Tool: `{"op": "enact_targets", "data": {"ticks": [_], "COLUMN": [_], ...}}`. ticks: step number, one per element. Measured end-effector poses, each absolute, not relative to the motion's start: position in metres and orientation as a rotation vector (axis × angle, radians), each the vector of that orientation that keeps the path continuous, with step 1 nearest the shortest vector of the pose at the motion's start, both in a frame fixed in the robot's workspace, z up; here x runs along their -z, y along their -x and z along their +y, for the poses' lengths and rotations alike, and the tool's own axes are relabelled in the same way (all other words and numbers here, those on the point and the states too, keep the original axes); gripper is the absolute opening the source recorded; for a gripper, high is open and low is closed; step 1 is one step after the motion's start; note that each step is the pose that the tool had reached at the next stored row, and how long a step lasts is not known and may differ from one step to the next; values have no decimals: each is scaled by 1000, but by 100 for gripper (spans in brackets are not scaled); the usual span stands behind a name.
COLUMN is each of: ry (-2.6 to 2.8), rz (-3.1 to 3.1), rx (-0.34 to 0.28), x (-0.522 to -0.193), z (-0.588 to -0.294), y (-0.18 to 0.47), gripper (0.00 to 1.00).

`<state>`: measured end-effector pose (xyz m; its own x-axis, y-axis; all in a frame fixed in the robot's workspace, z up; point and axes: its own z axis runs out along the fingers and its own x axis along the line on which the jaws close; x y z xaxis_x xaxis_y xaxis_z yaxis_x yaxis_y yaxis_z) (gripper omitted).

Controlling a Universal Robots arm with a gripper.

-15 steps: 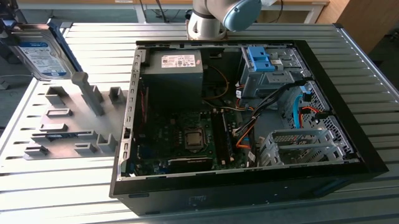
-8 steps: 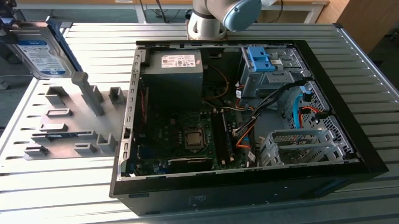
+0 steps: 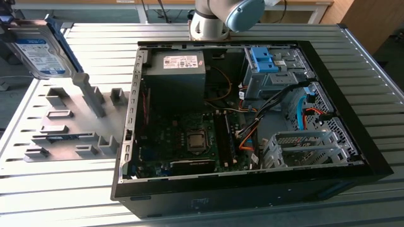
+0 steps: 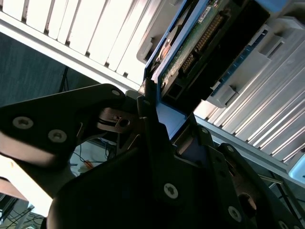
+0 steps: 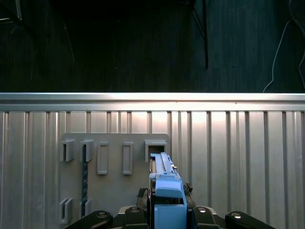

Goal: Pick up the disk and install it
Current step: 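Pick up the disk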

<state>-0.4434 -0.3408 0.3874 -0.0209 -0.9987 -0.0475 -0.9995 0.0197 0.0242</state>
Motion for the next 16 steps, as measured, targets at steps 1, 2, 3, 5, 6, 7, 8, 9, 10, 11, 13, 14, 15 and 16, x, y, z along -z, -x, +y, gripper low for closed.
{"op": "enact_targets", "data": {"ticks": [1, 2, 3, 5, 6, 7, 8, 9, 10, 11, 13, 14, 15, 16], "ry": [2186, 2186, 2186, 2186, 2186, 2186, 2186, 2186, 2186, 2186, 2186, 2186, 2186, 2186], "rz": [2231, 2231, 2231, 2231, 2231, 2231, 2231, 2231, 2231, 2231, 2231, 2231, 2231, 2231], "rx": [-79, -79, -79, -79, -79, -79, -79, -79, -79, -79, -79, -79, -79, -79], "x": [-388, -388, -389, -390, -390, -391, -391, -392, -392, -393, -394, -394, -395, -396], "z": [-341, -341, -341, -341, -341, -341, -341, -341, -341, -341, -341, -341, -341, -341], "y": [443, 443, 443, 443, 443, 443, 443, 443, 443, 443, 443, 443, 443, 443], "gripper": [36, 36, 36, 36, 36, 36, 36, 36, 36, 36, 36, 36, 36, 36]}}
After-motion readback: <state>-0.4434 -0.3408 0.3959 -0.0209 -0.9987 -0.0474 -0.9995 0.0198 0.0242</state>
